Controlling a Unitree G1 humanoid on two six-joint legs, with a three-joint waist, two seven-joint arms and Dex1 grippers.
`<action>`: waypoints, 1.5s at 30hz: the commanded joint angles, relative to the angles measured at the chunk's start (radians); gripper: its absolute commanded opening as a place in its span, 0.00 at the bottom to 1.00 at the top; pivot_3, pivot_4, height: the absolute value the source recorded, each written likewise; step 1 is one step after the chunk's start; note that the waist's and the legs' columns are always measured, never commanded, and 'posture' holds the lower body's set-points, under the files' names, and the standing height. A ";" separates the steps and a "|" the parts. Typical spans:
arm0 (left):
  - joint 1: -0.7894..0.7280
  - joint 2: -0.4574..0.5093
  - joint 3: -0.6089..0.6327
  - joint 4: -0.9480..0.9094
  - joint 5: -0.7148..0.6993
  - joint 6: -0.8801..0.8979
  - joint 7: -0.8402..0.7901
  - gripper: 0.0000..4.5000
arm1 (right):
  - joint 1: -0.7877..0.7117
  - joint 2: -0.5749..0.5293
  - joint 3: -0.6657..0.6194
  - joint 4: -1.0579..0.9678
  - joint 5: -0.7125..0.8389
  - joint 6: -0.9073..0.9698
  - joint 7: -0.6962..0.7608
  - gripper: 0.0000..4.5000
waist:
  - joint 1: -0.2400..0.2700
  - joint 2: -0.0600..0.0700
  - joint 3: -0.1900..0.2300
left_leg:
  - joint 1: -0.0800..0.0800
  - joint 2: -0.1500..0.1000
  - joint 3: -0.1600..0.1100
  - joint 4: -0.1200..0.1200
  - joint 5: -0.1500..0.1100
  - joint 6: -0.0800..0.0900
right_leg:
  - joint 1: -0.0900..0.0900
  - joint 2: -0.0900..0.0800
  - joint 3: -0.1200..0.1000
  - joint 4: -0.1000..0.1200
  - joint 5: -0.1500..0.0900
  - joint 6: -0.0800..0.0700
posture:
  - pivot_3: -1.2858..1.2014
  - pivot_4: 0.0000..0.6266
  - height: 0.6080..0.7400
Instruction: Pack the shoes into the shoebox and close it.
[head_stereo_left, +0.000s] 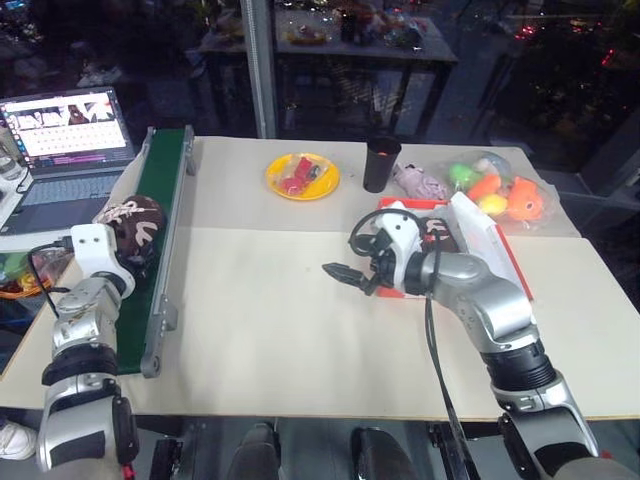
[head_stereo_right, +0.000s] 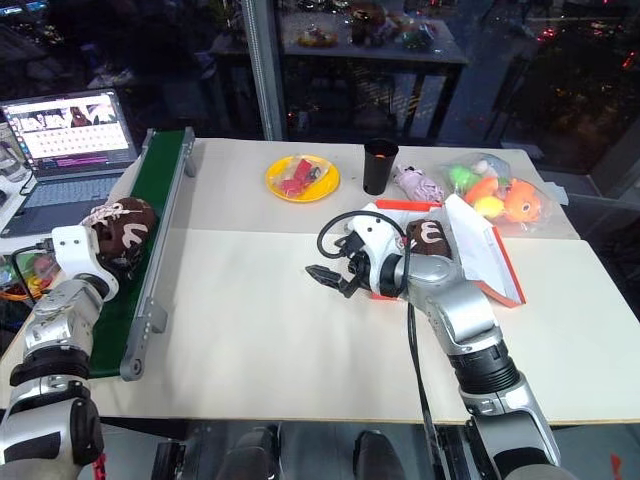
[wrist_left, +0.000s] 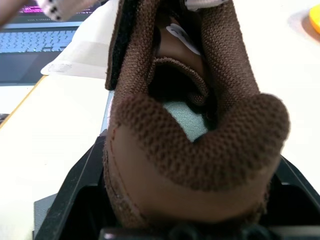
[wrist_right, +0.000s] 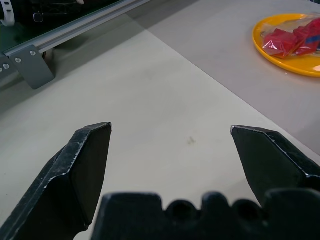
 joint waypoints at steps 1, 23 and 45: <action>-0.112 -0.032 -0.027 -0.190 -0.063 0.020 -0.047 0.58 | -0.055 0.050 -0.112 -0.044 0.075 0.031 -0.038 1.00 | 0.003 -0.002 0.001 | -0.001 0.000 0.000 0.000 0.000 0.000 | 0.000 0.000 0.000 0.000 0.000 -0.001 | 0.52 0.24 0.97; -0.267 -0.383 -0.345 -0.764 -0.308 0.459 -0.161 0.58 | -0.348 0.329 -0.735 0.200 0.721 0.148 -0.657 1.00 | -0.040 -0.003 0.005 | -0.007 0.000 -0.001 0.006 -0.001 0.003 | -0.003 0.001 0.001 0.001 0.003 0.001 | 0.52 0.24 0.97; -0.231 -0.244 -0.207 -0.661 -0.222 0.416 -0.045 1.00 | -0.339 -0.112 -0.429 0.307 0.292 -0.044 -0.458 0.09 | -0.027 -0.001 0.007 | -0.008 -0.001 -0.002 0.007 -0.001 0.003 | -0.003 0.000 0.001 -0.001 0.002 0.001 | 0.52 0.24 0.97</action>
